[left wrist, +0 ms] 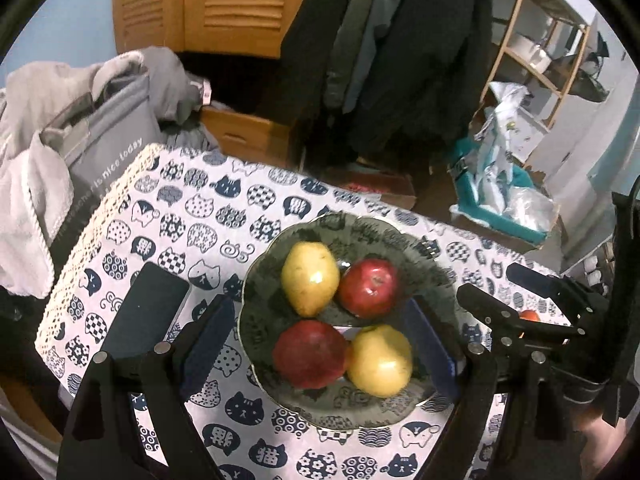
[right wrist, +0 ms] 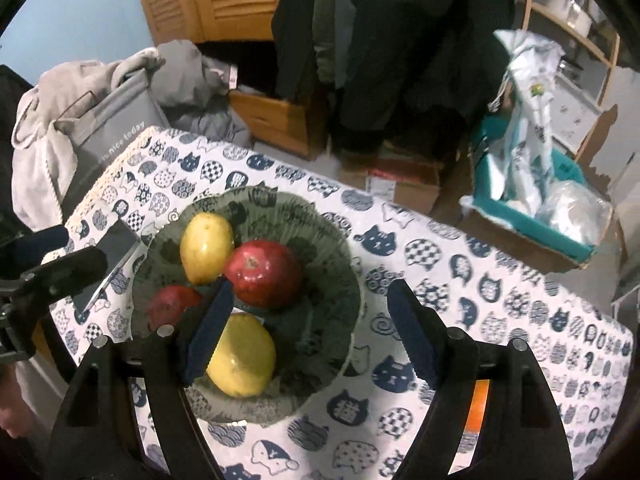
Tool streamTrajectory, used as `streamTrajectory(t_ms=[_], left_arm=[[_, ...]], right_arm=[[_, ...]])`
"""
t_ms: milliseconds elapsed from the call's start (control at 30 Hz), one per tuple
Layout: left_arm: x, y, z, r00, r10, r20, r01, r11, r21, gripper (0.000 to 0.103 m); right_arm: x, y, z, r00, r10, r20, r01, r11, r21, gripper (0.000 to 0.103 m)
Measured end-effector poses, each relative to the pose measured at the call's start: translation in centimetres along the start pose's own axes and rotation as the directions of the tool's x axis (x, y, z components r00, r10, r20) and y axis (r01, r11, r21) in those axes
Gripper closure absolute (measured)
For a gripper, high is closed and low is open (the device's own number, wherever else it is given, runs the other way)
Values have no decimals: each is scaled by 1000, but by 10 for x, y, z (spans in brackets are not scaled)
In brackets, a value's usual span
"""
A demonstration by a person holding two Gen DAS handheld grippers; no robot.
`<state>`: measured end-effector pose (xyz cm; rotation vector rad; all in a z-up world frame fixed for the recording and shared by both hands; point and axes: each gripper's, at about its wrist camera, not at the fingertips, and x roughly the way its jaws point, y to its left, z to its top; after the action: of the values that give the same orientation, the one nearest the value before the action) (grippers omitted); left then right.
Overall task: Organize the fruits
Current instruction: 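Lift both tools out of the bowl and move toward the oranges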
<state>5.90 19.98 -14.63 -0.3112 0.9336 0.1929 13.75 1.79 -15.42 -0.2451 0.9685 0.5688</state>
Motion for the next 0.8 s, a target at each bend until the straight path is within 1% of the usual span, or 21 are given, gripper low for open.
streamTrajectory(t_ms=[267, 433, 800], left_arm=[[-32, -18, -1, 998, -25, 64, 23, 999, 43, 15], [-52, -29, -2, 993, -49, 107, 42, 997, 67, 15], [-84, -53, -7, 981, -66, 184, 42, 991, 129, 15]], right_arm=[[-48, -7, -5, 997, -27, 75, 28, 1000, -8, 24], [-77, -13, -10, 993, -44, 112, 46, 999, -14, 24], [-132, -36, -25, 978, -58, 199, 60, 998, 0, 24]])
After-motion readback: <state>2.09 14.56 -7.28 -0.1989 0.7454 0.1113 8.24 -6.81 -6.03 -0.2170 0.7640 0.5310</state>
